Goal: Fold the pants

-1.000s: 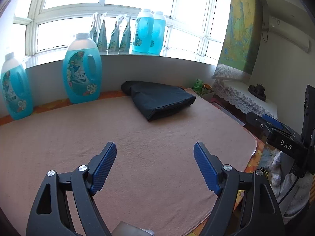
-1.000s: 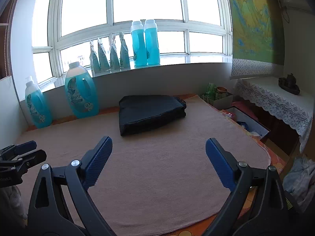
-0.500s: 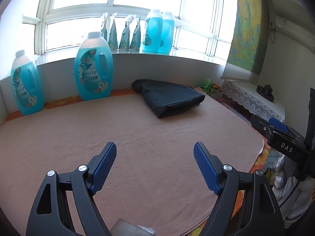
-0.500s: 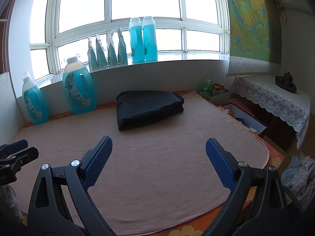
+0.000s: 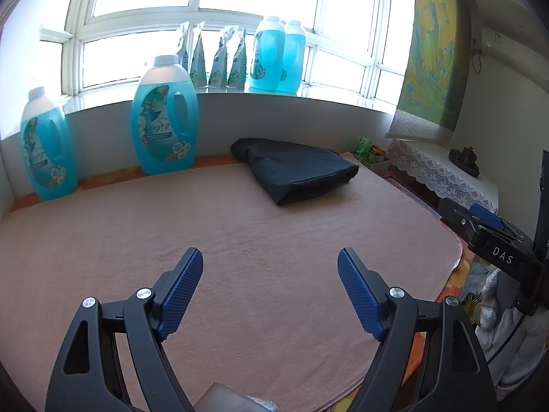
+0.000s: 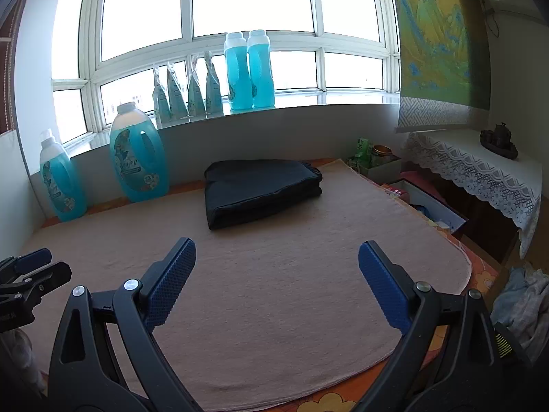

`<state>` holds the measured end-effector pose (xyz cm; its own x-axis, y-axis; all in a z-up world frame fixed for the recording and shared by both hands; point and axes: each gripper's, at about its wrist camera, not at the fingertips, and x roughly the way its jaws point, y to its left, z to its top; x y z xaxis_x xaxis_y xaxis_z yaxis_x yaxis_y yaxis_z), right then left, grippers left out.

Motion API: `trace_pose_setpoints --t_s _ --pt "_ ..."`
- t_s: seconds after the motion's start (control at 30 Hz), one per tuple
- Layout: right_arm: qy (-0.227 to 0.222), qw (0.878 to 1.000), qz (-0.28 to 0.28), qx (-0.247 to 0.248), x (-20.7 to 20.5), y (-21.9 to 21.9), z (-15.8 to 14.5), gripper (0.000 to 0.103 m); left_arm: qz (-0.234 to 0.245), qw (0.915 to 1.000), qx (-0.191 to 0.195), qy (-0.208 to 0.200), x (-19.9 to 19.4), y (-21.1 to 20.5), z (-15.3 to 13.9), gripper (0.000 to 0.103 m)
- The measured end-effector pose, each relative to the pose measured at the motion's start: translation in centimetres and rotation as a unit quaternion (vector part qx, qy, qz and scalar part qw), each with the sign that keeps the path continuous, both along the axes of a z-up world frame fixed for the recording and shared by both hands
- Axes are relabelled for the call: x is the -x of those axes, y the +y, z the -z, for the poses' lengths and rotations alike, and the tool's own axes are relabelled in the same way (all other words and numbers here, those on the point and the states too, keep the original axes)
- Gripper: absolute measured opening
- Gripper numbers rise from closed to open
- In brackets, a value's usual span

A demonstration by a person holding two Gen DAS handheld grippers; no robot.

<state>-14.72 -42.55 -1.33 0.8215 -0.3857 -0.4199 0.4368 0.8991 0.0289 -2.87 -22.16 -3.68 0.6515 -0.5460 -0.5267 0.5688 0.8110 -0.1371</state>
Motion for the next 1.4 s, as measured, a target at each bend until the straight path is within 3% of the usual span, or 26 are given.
trace_pose_setpoints --t_s 1.4 --pt "0.004 1.0 -0.003 -0.009 -0.9 1.7 0.7 0.098 -0.004 1.0 0.0 -0.001 -0.3 0.1 0.6 0.081"
